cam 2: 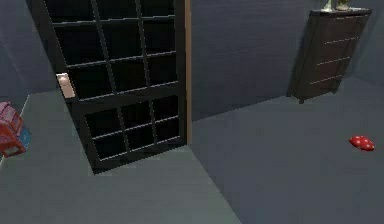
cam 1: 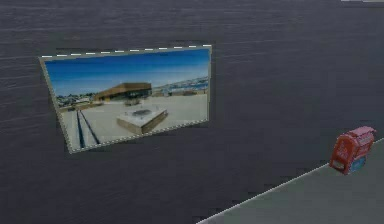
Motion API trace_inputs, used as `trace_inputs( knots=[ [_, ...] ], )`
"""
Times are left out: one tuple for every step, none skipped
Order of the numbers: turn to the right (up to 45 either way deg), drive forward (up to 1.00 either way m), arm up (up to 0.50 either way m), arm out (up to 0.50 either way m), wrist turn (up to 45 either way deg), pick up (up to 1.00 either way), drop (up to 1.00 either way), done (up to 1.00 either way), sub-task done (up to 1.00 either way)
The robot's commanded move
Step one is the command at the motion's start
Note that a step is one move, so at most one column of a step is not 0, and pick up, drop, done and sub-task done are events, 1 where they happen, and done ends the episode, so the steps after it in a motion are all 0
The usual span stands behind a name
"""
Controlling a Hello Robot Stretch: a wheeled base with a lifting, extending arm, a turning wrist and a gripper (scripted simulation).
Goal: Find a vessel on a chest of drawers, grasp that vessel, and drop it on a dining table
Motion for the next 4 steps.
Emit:
trace_inputs(
  knots=[
    [6.0,0.00,0.00,0.00,0.0,0.00,0.00,0.00,0.00],
    [0.0,0.55,0.00,0.00,0.0,0.00,0.00,0.00,0.00],
    [-45.0,0.00,0.00,0.00,0.0,0.00,0.00,0.00,0.00],
    [-45.0,0.00,0.00,0.00,0.0,0.00,0.00,0.00,0.00]
  ],
)
